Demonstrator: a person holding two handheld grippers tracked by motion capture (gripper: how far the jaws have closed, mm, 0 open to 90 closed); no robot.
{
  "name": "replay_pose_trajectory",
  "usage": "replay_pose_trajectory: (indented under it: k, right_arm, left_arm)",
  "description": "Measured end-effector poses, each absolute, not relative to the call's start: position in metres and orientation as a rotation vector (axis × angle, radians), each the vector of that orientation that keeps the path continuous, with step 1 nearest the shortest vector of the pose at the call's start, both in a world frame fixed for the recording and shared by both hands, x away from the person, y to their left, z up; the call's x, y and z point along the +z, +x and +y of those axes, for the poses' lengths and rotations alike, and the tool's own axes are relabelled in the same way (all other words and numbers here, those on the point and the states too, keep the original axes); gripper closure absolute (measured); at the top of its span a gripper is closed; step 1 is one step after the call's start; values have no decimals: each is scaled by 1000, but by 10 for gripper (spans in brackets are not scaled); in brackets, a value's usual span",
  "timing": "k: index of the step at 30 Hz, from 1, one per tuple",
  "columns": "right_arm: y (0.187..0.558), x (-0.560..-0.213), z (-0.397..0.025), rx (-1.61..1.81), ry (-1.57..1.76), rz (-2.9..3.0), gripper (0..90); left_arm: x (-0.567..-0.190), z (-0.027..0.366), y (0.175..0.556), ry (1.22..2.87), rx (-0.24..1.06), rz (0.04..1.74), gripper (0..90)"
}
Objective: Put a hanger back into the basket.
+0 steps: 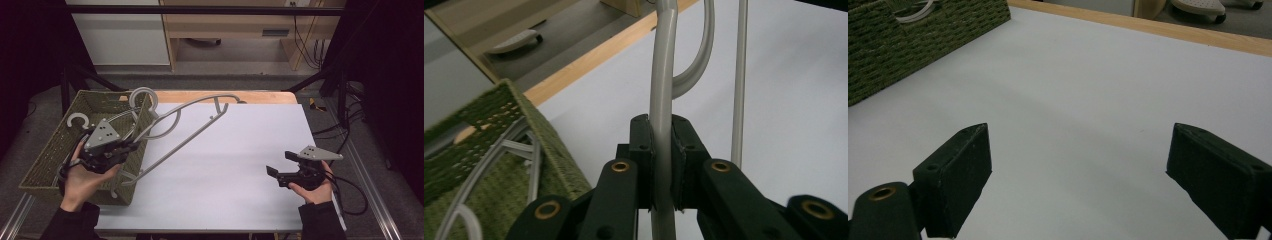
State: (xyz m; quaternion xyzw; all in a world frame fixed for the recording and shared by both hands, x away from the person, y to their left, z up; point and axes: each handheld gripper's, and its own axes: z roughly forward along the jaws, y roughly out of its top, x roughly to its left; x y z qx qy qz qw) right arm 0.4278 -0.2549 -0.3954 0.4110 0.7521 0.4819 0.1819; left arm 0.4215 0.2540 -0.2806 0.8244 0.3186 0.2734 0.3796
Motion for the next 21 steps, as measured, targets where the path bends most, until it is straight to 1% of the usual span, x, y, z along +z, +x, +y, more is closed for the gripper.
replay_pose_trajectory:
  k: [9, 15, 21]
  right_arm:
    - [427, -395, -255, 1358, 1157, 2121, 110]
    - [427, -395, -255, 1359, 1155, 2120, 109]
    - [426, -394, -255, 1358, 1149, 2120, 108]
  left_arm:
    - [-256, 282, 430, 2104, 834, 875, 816]
    - [-252, 307, 441, 2093, 886, 938, 816]
    - [-257, 332, 454, 2092, 930, 985, 816]
